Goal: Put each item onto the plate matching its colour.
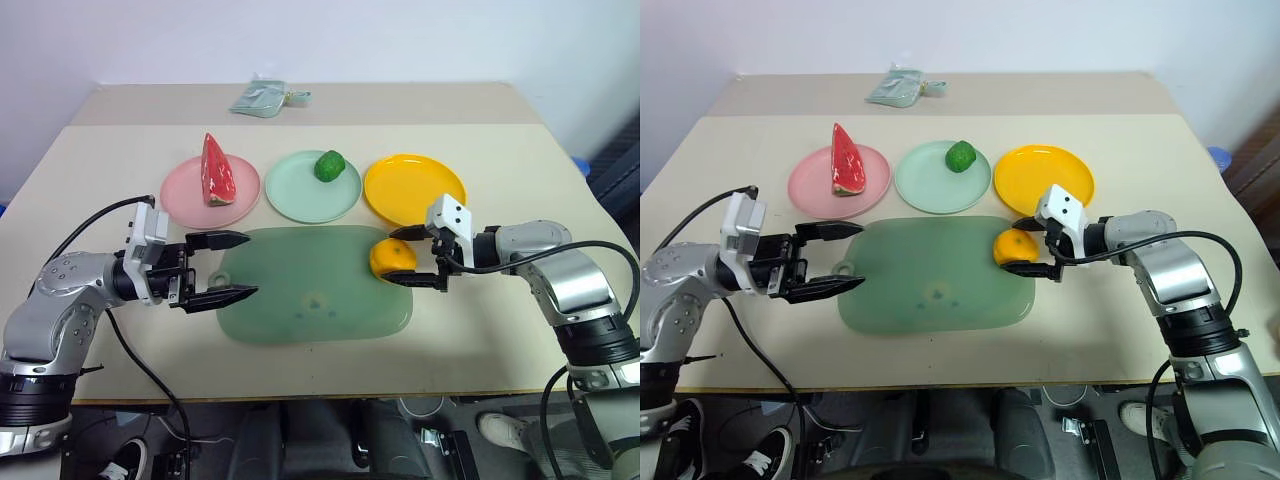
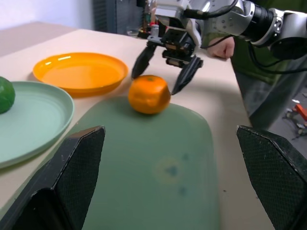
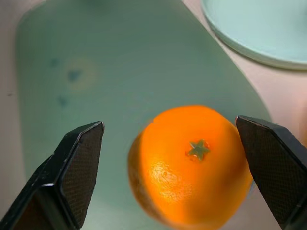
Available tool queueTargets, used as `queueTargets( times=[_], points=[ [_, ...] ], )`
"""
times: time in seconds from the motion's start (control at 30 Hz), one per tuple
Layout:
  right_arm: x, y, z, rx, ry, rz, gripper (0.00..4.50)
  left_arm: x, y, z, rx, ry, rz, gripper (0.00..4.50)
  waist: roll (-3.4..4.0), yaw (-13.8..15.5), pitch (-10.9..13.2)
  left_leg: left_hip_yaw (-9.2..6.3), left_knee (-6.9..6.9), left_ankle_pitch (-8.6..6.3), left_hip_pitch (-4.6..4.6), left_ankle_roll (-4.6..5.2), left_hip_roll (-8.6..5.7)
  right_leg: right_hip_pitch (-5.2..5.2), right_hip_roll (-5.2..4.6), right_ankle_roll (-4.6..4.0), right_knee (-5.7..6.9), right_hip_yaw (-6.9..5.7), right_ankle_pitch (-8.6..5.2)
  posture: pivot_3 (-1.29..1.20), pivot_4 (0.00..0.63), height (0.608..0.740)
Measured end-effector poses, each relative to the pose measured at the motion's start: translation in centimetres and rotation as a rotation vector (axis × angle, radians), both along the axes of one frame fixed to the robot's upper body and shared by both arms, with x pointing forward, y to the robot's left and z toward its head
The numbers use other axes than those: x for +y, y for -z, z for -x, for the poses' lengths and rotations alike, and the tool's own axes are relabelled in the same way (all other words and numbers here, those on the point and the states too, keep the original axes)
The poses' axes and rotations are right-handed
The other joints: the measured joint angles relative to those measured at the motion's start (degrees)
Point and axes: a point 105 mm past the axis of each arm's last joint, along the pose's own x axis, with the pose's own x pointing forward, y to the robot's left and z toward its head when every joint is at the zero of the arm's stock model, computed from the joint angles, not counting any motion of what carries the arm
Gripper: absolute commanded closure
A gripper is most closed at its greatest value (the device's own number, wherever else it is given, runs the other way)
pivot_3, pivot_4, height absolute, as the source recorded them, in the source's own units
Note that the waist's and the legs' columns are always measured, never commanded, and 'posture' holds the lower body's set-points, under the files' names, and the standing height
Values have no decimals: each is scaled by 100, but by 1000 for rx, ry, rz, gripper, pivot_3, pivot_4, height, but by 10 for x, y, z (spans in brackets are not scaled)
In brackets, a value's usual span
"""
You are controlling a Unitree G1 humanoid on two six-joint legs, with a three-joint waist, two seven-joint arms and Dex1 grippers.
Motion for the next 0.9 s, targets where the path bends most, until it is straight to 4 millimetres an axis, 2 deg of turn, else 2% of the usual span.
queueTargets(
  times=[0.07, 0.23, 0.33, 0.4, 0.5, 0.6, 0.77, 0.83, 0.9],
  points=[
    [-1, 3, -5, -19, 19, 14, 36, -1, -1, 0, -4, -4, -3, 0, 0, -5, 0, 0, 0, 0, 1, 0, 0, 0, 0, 0, 0, 0, 0, 0, 150, 740],
    [-4, 30, -9, 50, 43, 72, 36, -3, -3, 0, -17, -7, -8, 0, 1, -3, 1, 0, 0, 0, -2, 0, 0, -1, 1, 0, -1, 0, 0, 0, 150, 740],
    [-4, 34, -8, 64, 37, 79, 890, -4, -4, 0, -24, -12, -9, 0, 1, -4, 1, -1, 0, 0, -1, 0, 0, -1, 1, 0, 0, 0, 0, 0, 150, 740],
    [-1, 34, -8, 71, 33, 67, 1777, -4, -4, 0, -28, -14, -10, 0, 1, -6, 1, -1, 0, 0, -1, 0, 0, -1, 1, 0, 0, 0, 0, 0, 150, 740],
    [4, 33, -8, 89, 36, 25, 1815, -5, -5, 0, -30, -14, -11, 0, 2, -6, 1, -1, 0, 0, -1, 0, 0, -1, 1, 0, 1, 0, 0, 0, 150, 740],
    [8, 25, -12, 73, 50, -17, 1815, -5, -5, 0, -31, -18, -10, 0, 1, 0, 1, 0, 0, 0, -1, 0, 0, -1, 1, 0, 1, 0, 0, 0, 150, 740],
    [17, -2, -23, 16, 69, -150, 1815, -5, -5, -2, -32, -29, -6, 0, 2, -6, 1, -1, 0, 0, -1, 0, 0, -1, 2, 0, 2, 0, 0, 0, 150, 740],
    [17, -23, -50, -86, 174, -206, 1815, -7, -9, -5, -58, -35, 6, 0, 4, -24, 2, 1, 4, 1, -1, -1, 0, -2, 2, 0, 6, 1, 1, 0, 150, 740],
    [2, -43, -79, -223, 327, -198, 1815, -8, -13, -11, -100, -60, 3, 0, 4, -11, 2, 1, 5, 1, -2, -1, -1, -1, 1, 0, 5, 0, 1, 0, 150, 740]
  ],
)
